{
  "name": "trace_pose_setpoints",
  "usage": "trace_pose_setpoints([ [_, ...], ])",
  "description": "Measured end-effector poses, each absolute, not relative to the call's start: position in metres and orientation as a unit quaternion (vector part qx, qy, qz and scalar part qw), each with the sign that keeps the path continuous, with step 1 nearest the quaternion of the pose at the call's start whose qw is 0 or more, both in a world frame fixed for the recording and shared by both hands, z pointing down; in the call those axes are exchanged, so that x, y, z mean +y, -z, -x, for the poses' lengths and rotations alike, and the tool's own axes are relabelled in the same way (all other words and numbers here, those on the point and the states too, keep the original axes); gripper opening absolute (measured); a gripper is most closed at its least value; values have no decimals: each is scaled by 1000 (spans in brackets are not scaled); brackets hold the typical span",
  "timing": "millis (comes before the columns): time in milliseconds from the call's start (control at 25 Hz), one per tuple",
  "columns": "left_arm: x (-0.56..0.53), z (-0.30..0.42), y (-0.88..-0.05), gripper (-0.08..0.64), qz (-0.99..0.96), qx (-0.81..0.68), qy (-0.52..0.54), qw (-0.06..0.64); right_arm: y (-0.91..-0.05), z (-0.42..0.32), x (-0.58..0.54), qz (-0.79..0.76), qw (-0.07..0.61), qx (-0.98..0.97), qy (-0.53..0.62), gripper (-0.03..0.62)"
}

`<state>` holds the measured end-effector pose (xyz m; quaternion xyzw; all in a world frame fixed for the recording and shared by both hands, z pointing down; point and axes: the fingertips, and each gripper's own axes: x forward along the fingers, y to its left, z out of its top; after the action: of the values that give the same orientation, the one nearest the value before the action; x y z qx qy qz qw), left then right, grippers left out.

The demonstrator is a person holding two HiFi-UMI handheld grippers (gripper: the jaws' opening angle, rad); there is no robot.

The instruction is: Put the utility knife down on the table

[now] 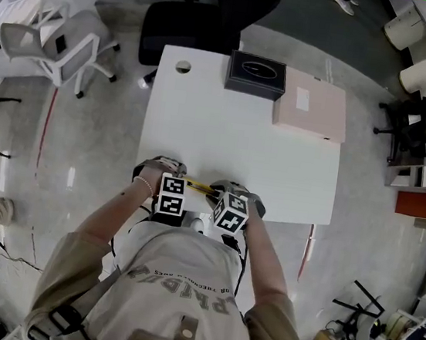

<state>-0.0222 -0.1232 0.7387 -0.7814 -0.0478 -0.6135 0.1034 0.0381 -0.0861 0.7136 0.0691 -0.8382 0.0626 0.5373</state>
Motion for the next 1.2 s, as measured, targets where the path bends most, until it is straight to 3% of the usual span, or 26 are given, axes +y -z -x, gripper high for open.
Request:
trace_pose_setpoints([
  [320, -124, 19, -740, 174, 789, -43, 606, 93, -730, -45, -88, -69, 575, -814, -31, 121],
  [600, -122, 16, -737, 178, 815, -34, 572, 84, -722, -44, -88, -52, 547, -830, -94, 120],
  [1200, -124, 23, -741, 181, 823, -9, 563, 72, -727, -38, -93, -9, 548, -830, -105, 120],
])
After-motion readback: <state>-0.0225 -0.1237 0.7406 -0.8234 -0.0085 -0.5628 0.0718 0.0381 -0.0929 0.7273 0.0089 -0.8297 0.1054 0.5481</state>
